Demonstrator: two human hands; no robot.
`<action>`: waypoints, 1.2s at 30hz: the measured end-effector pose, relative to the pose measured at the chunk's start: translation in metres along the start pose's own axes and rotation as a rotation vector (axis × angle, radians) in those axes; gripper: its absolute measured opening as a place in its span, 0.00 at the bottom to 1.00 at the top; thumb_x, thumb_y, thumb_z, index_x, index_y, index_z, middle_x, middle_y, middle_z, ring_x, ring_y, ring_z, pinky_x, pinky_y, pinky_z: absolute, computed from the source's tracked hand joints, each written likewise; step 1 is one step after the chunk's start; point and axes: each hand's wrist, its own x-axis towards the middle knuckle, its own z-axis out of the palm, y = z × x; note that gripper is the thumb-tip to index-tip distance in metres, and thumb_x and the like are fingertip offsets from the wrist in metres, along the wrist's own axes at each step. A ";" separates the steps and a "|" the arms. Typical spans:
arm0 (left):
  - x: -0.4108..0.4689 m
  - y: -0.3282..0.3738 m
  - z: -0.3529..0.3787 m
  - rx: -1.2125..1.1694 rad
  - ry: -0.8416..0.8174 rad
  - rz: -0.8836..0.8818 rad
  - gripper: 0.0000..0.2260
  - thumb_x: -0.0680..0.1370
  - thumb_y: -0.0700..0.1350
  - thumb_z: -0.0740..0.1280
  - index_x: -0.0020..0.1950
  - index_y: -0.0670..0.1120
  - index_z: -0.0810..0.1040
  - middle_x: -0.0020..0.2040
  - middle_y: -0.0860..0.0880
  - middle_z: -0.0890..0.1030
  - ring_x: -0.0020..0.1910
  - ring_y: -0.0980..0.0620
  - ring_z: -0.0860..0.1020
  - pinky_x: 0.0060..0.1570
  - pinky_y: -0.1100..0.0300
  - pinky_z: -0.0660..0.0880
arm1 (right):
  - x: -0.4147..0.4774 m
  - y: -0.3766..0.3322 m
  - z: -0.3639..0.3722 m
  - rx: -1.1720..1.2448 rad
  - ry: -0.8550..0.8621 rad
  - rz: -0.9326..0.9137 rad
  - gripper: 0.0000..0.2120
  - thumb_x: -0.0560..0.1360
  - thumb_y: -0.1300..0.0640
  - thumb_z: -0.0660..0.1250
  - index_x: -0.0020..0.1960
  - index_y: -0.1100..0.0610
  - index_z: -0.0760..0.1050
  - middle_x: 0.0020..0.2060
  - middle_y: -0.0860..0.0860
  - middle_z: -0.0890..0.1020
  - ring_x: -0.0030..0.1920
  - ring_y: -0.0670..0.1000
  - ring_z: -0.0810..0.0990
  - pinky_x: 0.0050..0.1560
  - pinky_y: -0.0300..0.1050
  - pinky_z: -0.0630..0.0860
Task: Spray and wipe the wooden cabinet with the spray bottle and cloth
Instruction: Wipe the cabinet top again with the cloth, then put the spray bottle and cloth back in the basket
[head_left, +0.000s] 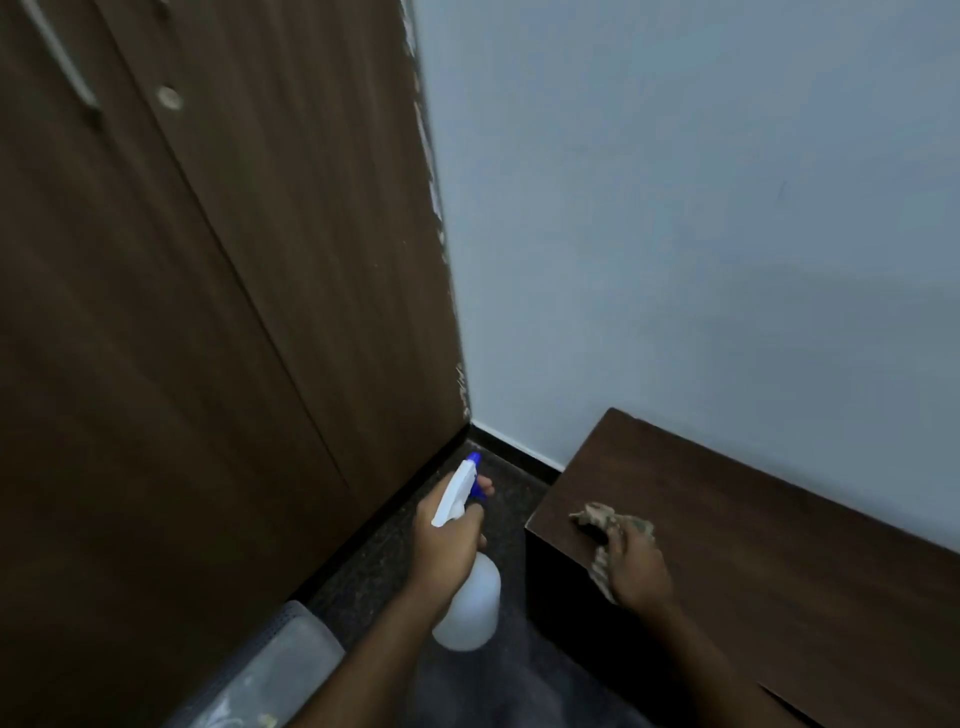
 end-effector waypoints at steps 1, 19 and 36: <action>-0.007 0.010 -0.013 0.001 0.011 0.018 0.19 0.75 0.27 0.61 0.53 0.47 0.84 0.50 0.46 0.86 0.31 0.55 0.77 0.31 0.63 0.75 | -0.011 -0.018 -0.006 0.223 -0.036 0.051 0.12 0.85 0.56 0.59 0.58 0.60 0.79 0.55 0.61 0.83 0.56 0.61 0.83 0.57 0.51 0.79; -0.083 0.167 -0.168 0.010 0.211 0.279 0.16 0.76 0.32 0.64 0.52 0.51 0.84 0.49 0.49 0.85 0.42 0.51 0.81 0.35 0.59 0.79 | -0.165 -0.234 -0.077 1.648 -0.385 0.043 0.28 0.77 0.53 0.56 0.73 0.65 0.72 0.68 0.64 0.77 0.69 0.66 0.75 0.73 0.65 0.65; -0.181 0.202 -0.304 0.097 0.708 0.421 0.15 0.78 0.33 0.67 0.63 0.45 0.80 0.52 0.47 0.83 0.47 0.49 0.84 0.36 0.66 0.80 | -0.253 -0.359 -0.029 1.673 -0.821 -0.052 0.34 0.71 0.52 0.58 0.76 0.63 0.68 0.73 0.63 0.72 0.74 0.65 0.70 0.75 0.63 0.64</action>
